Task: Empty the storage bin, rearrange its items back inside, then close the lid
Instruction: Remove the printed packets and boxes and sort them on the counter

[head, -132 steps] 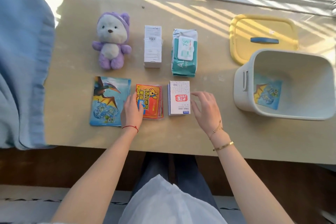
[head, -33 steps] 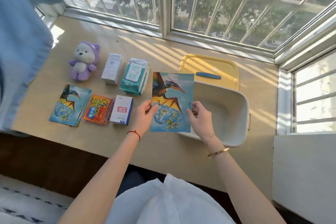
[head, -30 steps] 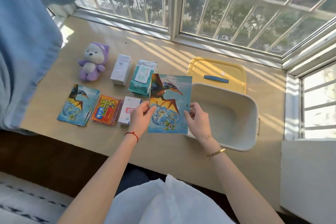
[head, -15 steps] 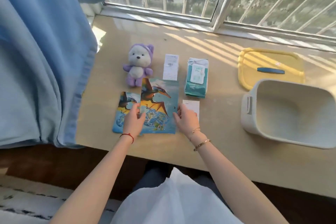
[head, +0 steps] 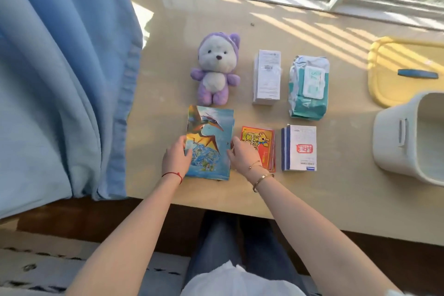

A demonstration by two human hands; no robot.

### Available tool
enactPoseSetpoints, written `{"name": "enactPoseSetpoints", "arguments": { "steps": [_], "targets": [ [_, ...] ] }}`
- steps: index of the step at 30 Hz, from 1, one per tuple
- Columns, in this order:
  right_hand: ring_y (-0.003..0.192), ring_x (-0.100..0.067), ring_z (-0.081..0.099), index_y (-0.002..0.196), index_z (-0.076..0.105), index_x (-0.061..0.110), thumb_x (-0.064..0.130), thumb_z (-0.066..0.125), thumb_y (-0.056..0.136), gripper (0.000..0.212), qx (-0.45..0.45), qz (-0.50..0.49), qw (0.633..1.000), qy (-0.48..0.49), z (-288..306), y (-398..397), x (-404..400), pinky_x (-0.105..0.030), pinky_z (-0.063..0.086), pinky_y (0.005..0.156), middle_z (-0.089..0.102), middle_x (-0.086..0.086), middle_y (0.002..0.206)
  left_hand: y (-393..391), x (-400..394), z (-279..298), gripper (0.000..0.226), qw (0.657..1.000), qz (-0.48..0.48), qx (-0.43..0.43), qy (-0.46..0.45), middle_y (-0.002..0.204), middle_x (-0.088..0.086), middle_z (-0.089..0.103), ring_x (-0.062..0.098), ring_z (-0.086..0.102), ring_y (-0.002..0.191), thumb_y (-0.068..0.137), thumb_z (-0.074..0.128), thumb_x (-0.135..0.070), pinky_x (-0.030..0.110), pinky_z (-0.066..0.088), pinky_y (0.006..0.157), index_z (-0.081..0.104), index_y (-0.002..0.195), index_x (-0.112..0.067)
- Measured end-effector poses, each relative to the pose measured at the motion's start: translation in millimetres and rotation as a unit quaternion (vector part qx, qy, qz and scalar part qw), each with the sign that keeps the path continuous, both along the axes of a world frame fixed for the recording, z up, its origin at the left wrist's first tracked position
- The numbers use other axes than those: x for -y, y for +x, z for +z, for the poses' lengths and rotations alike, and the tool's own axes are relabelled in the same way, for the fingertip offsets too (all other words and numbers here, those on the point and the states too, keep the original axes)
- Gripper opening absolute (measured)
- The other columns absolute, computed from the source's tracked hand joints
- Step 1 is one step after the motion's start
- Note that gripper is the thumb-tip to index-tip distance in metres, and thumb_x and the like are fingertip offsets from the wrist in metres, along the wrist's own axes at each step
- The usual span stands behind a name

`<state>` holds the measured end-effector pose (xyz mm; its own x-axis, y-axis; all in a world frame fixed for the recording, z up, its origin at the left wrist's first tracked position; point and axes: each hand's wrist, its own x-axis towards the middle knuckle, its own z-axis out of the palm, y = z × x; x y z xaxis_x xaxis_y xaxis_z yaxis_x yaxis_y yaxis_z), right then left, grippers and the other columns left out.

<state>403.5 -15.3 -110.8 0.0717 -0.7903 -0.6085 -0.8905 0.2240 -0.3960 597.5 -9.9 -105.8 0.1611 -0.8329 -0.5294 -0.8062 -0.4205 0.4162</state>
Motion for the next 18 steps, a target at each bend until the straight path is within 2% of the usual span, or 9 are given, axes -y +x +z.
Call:
{"name": "enactPoseSetpoints", "arguments": {
  "steps": [9,13,15,18],
  "targets": [
    [0.077,-0.028,0.064,0.102,0.049,0.010,0.026,0.043,0.097,0.017,-0.053,0.027,0.998,0.018,-25,13,-1,-0.035,0.053,0.063,0.065,-0.009,0.090,13,-2,-20,0.038,0.999,-0.033,0.033,0.019,0.107,0.004,0.067,0.023,0.063,0.090,0.093,0.056,-0.023,0.034,0.051,0.071,0.047,0.130,-0.021],
    [0.076,-0.025,0.063,0.104,0.051,0.011,0.025,0.041,0.098,0.018,-0.064,0.018,0.998,0.006,-19,8,-2,-0.033,0.050,0.059,0.065,-0.008,0.090,15,-3,-15,0.050,0.997,-0.057,0.050,0.019,0.122,0.002,0.062,0.023,0.060,0.104,0.093,0.057,-0.025,0.036,0.051,0.078,0.041,0.139,-0.020],
    [0.079,-0.023,0.062,0.105,0.052,0.012,0.025,0.043,0.098,0.018,-0.058,-0.001,0.998,-0.014,-11,1,-3,-0.033,0.052,0.063,0.065,-0.006,0.094,16,-4,-5,0.049,0.994,-0.079,0.069,0.011,0.125,0.004,0.060,0.024,0.059,0.107,0.093,0.056,-0.027,0.036,0.050,0.078,0.041,0.139,-0.018],
    [0.095,-0.023,0.057,0.109,0.057,0.012,0.025,0.049,0.096,0.021,-0.040,-0.014,0.995,-0.094,14,-18,-4,-0.033,0.050,0.077,0.063,-0.006,0.103,19,-2,18,0.043,0.992,-0.091,0.070,-0.044,0.124,0.007,0.060,0.025,0.058,0.108,0.093,0.055,-0.026,0.038,0.050,0.081,0.049,0.133,-0.014]
  ]
}}
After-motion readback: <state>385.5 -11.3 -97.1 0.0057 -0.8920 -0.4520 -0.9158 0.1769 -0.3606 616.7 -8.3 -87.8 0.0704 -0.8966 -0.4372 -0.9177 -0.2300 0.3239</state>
